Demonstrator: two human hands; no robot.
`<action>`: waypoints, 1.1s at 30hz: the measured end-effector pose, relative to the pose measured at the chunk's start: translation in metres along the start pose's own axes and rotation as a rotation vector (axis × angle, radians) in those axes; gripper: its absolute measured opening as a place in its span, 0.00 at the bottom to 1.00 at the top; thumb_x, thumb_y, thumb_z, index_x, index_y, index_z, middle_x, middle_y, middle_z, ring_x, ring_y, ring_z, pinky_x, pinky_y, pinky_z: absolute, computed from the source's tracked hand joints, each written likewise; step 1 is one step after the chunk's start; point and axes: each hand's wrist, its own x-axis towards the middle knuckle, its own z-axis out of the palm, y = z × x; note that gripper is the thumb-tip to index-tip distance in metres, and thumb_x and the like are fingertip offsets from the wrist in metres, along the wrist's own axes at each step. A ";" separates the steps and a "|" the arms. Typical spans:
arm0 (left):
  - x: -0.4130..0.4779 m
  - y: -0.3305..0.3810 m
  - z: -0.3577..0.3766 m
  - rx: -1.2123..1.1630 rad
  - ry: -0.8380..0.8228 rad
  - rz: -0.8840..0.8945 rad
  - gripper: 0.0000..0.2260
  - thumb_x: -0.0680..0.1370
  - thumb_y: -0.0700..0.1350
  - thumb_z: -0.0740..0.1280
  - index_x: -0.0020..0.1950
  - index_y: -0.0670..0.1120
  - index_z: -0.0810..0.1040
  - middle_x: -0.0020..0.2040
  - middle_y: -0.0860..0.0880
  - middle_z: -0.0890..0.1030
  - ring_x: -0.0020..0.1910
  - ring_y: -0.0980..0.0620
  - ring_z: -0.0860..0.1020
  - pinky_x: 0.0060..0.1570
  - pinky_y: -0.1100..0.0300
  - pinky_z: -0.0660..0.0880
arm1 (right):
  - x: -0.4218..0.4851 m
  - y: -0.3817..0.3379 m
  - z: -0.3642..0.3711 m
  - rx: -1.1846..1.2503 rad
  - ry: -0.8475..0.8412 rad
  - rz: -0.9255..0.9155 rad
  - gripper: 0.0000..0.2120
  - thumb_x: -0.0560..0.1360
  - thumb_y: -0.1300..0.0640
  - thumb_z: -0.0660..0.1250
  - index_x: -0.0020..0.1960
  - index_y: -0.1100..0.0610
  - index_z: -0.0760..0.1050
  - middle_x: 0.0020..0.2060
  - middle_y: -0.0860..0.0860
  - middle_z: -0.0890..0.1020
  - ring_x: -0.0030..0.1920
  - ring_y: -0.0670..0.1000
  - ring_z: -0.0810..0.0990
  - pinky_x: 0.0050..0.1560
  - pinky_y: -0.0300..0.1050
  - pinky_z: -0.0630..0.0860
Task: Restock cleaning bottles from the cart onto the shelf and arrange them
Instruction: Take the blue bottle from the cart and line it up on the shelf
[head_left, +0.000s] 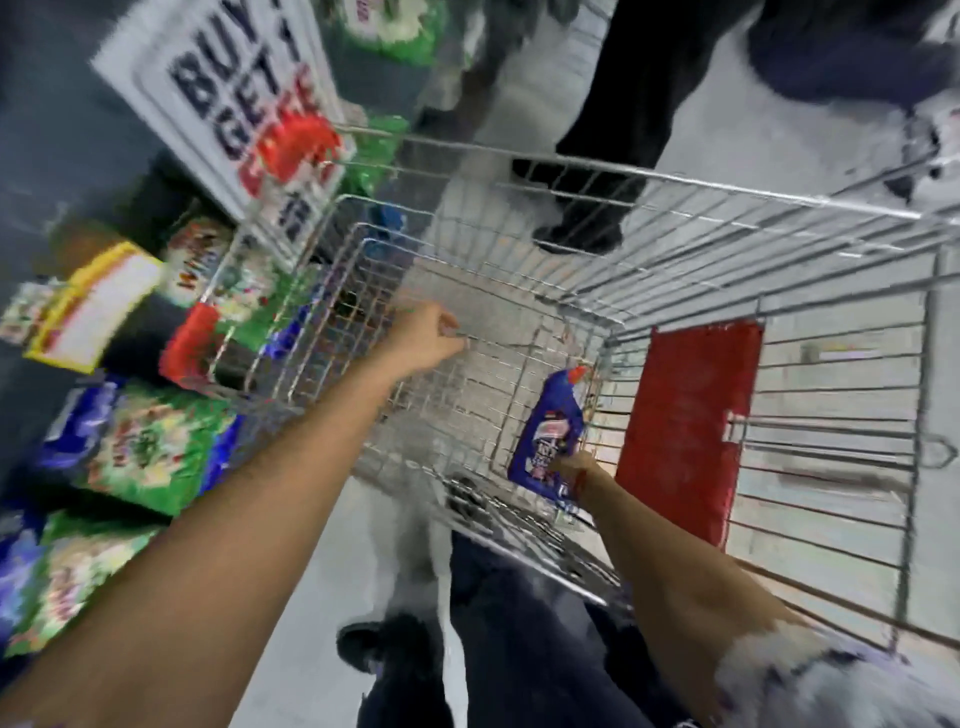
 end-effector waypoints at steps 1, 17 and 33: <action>0.012 0.002 0.016 0.009 -0.033 -0.026 0.15 0.74 0.41 0.68 0.58 0.37 0.75 0.57 0.38 0.80 0.55 0.43 0.78 0.44 0.63 0.66 | 0.011 0.005 0.006 -0.029 -0.005 -0.019 0.05 0.76 0.66 0.58 0.44 0.65 0.72 0.22 0.49 0.82 0.25 0.43 0.78 0.25 0.36 0.73; 0.069 -0.055 0.189 -0.149 -0.344 -0.402 0.11 0.75 0.41 0.60 0.55 0.43 0.77 0.55 0.40 0.80 0.54 0.40 0.78 0.51 0.53 0.74 | 0.070 0.011 0.040 0.053 0.056 -0.068 0.23 0.61 0.63 0.79 0.51 0.64 0.74 0.41 0.54 0.82 0.36 0.49 0.78 0.34 0.35 0.78; 0.047 -0.015 0.049 -0.909 -0.020 -0.359 0.12 0.75 0.54 0.64 0.37 0.47 0.76 0.22 0.54 0.80 0.23 0.56 0.77 0.28 0.66 0.70 | -0.033 -0.096 0.038 0.175 -0.373 -0.419 0.22 0.62 0.72 0.74 0.46 0.53 0.72 0.42 0.50 0.81 0.44 0.53 0.79 0.50 0.47 0.79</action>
